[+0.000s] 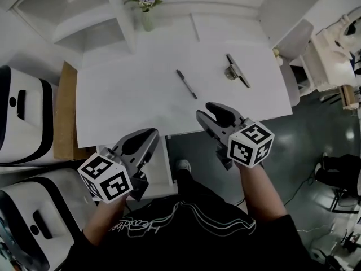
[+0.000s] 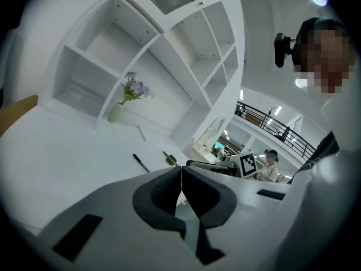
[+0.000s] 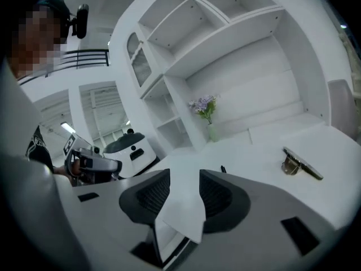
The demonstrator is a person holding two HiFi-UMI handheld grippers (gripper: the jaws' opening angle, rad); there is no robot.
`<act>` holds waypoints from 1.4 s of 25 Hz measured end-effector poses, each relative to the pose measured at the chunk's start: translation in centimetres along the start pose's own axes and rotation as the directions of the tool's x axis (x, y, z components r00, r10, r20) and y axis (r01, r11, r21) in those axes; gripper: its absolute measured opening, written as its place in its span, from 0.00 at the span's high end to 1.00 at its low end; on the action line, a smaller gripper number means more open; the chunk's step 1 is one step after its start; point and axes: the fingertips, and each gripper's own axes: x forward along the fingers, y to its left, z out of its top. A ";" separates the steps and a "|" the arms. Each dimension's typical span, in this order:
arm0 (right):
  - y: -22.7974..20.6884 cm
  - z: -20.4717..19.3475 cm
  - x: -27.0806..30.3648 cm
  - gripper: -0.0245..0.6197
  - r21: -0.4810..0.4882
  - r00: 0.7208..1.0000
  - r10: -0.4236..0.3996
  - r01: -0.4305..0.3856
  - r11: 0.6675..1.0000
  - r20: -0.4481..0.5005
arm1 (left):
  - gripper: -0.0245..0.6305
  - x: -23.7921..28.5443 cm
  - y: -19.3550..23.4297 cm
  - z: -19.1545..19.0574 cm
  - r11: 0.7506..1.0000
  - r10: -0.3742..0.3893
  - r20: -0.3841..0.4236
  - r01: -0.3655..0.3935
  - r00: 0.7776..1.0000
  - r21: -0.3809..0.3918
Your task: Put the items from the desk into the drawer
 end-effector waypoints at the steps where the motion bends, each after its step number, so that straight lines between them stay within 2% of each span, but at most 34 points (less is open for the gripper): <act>1: -0.7 -0.1 0.8 0.73 -0.025 1.000 -0.004 0.004 1.000 -0.019 | 0.93 0.1 0.4 0.0 1.000 0.012 0.003 -0.012 1.000 -0.009; 8: -5.6 -1.4 6.8 0.72 -0.156 0.987 -0.075 0.052 0.986 -0.140 | 0.93 0.2 3.6 0.0 0.994 0.093 0.011 -0.092 0.996 -0.055; 16: -10.7 -4.8 12.3 0.72 -0.281 0.937 -0.201 0.119 0.952 -0.285 | 0.93 -0.8 5.8 0.4 0.987 0.146 0.015 -0.145 0.989 -0.073; 22: -13.2 -6.3 14.4 0.73 -0.320 0.897 -0.271 0.158 0.934 -0.349 | 0.93 -1.4 7.3 0.4 0.982 0.167 0.015 -0.165 0.986 -0.089; 24: -13.5 -6.8 14.5 0.76 -0.332 0.887 -0.284 0.161 0.929 -0.364 | 0.93 -1.5 7.5 0.2 0.981 0.168 0.016 -0.166 0.986 -0.096; 29: -13.0 -7.0 14.8 0.81 -0.324 0.880 -0.285 0.162 0.932 -0.381 | 0.93 -2.1 8.2 0.1 0.981 0.169 0.015 -0.166 0.986 -0.103; 32: -13.4 -7.0 14.8 0.86 -0.293 0.873 -0.292 0.182 0.938 -0.391 | 0.93 -2.4 8.4 0.2 0.980 0.171 0.017 -0.168 0.985 -0.102; 35: -13.7 -7.0 14.6 0.86 -0.257 0.871 -0.288 0.196 0.946 -0.398 | 0.93 -2.5 8.3 0.1 0.982 0.166 0.016 -0.164 0.986 -0.098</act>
